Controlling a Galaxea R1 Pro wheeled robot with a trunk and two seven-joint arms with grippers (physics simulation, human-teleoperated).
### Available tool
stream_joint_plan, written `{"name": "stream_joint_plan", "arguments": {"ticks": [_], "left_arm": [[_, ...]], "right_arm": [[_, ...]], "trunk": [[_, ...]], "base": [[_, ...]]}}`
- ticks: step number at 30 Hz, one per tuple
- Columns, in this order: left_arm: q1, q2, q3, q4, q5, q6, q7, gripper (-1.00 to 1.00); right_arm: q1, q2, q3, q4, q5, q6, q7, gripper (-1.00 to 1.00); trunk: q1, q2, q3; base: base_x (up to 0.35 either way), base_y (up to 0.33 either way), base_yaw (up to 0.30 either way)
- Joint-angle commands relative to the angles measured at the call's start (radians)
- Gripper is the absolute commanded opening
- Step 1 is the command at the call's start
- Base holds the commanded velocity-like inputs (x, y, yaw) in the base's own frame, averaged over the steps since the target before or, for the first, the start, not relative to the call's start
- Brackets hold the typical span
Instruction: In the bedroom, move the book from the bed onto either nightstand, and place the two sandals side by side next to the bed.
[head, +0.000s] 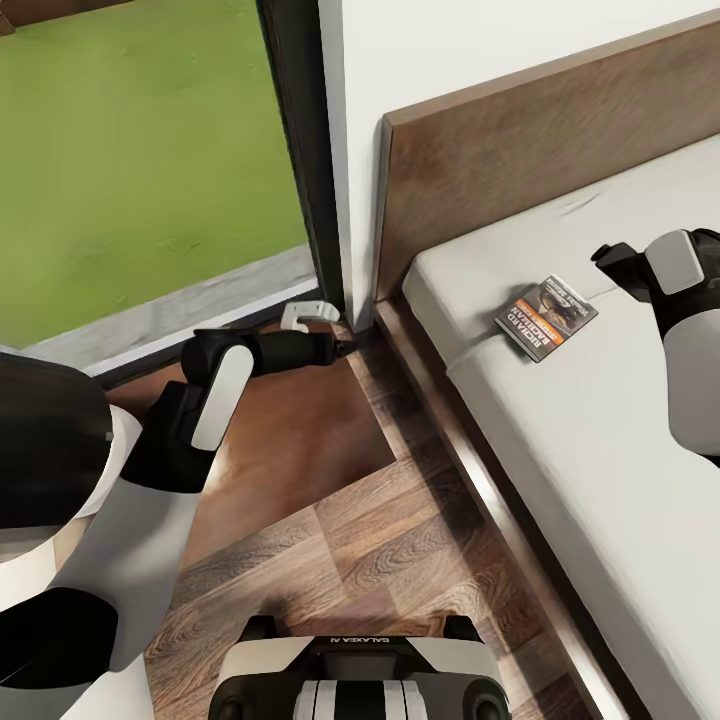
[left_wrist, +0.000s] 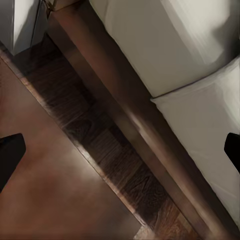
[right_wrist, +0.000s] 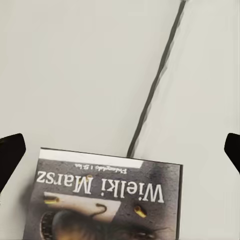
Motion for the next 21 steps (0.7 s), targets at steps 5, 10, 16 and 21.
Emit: {"name": "stream_joint_plan", "arguments": {"ticks": [5,10,16,21], "left_arm": [[0.001,-0.001,0.001,0.001,-0.005,0.003,-0.005,1.0],[0.001,-0.001,0.001,0.003,-0.004,0.003,-0.005,1.0],[0.001,-0.001,0.001,0.009,-0.006,0.003,-0.005,1.0],[0.001,-0.001,0.001,0.01,-0.007,0.003,-0.005,1.0]], "right_arm": [[0.0,0.0,0.0,-0.002,-0.011,-0.017,-0.008,1.0],[0.0,0.0,0.001,-0.003,-0.012,-0.022,-0.008,1.0],[0.0,0.0,0.002,-0.004,-0.011,-0.022,-0.007,1.0],[0.0,0.0,0.002,-0.006,-0.011,-0.022,-0.007,1.0]], "trunk": [[0.0,0.0,-0.001],[0.0,0.0,-0.006],[0.0,0.0,-0.015],[0.0,0.0,-0.023]], "base": [[0.0,0.0,0.0],[0.0,0.0,0.0],[0.0,0.0,0.0],[0.0,0.0,0.0]]}}
